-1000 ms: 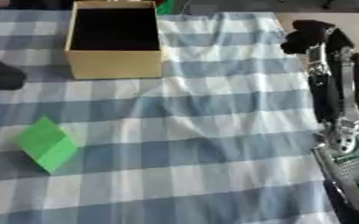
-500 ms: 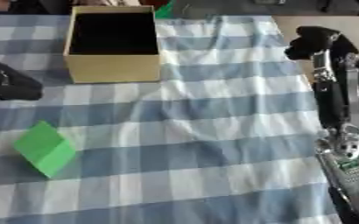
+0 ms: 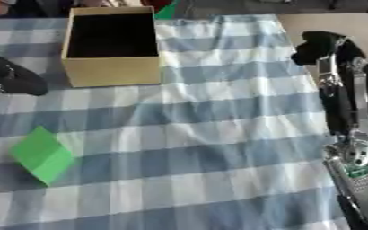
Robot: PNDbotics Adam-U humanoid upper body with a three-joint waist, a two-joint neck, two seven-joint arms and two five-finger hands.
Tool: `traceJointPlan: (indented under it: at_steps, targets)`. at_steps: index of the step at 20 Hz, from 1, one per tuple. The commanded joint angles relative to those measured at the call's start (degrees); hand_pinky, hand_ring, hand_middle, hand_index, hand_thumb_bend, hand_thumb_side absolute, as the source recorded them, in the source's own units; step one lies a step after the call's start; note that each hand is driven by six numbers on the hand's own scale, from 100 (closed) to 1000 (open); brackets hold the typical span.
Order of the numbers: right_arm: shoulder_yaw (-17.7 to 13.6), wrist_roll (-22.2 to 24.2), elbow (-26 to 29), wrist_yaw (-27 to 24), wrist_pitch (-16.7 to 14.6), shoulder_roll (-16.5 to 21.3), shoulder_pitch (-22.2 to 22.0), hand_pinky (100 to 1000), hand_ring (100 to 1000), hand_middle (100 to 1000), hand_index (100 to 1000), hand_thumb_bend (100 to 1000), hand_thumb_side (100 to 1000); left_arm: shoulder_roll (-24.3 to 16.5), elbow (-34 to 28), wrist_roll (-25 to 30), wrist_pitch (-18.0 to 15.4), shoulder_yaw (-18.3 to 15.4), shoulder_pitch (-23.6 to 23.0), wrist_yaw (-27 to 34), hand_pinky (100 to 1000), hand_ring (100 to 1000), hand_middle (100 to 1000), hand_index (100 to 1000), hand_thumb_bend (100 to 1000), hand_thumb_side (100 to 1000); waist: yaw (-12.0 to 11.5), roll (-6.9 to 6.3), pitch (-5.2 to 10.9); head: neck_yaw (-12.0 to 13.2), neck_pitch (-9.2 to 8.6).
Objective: Pick up objects on the table and place them in the box.
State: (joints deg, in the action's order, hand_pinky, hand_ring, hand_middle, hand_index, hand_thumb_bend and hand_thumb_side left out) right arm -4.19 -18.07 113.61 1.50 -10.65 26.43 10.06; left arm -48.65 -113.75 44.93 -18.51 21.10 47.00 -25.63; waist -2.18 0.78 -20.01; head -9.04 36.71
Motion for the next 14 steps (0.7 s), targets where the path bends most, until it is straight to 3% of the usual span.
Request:
traceJointPlan:
  at_steps: [1,4,7,14]
  targets:
    - [-0.12,0.17,0.98,0.23,0.14,1.00,0.41,612,583,553,719,100,821,-0.74,-0.84,7.02,-5.69,0.50,1.14,1.02,796,854,878,1000,736,724,0.09,-1.03,0.37,-0.32,-0.05]
    - [0.11,0.47,0.98,0.12,0.24,1.00,0.61,612,583,553,720,100,821,-0.68,-0.28,7.04,-5.22,2.18,1.17,1.79,818,865,896,1000,792,656,0.26,-1.17,0.24,-0.78,-0.17]
    - [0.31,0.78,0.98,0.05,0.31,1.09,0.72,613,583,553,720,100,822,-1.15,1.76,7.04,-5.68,3.75,1.58,1.21,823,870,901,1000,754,579,0.68,-1.39,0.09,-1.03,-0.15]
    - [0.57,1.21,0.98,0.03,0.59,0.97,0.83,613,582,552,720,100,822,-3.28,3.85,7.04,-8.12,4.47,1.22,-2.49,824,888,930,1000,731,528,1.40,-1.92,-0.39,-1.64,-0.09]
